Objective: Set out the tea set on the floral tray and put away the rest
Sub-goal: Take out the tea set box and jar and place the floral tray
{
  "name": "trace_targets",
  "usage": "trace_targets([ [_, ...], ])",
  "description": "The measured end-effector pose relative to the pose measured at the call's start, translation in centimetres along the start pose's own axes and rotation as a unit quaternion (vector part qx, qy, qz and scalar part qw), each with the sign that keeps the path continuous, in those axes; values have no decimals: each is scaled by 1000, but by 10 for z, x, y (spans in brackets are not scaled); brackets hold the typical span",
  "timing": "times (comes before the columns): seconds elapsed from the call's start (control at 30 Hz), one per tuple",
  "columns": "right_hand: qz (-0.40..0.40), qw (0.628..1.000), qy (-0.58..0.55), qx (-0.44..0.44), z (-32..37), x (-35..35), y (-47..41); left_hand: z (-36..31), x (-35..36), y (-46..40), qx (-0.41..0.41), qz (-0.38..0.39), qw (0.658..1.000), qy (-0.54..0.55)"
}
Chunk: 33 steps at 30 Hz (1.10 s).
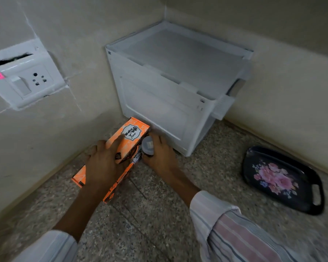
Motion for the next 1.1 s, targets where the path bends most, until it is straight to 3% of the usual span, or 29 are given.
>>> trace_targets([
  [0.27,-35,997,-7,72,-54,-71,122,-94,-2,99,22,5,1000,9],
  [0.57,-82,985,24,148,-103,-151,194,-176,3,142,59,18,998,33],
  [1.1,-68,982,45,169,-118,-147,191,-181,19,137,58,-6,998,20],
])
Point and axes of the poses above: each hand's wrist, its own y-axis away from the middle knuckle, its own x-axis out of the palm, z = x × y, the point moved 10 cm from there along -y, towards the middle knuckle, and after that the axes turned 3 degrees about -y, right-handed, at the moved point
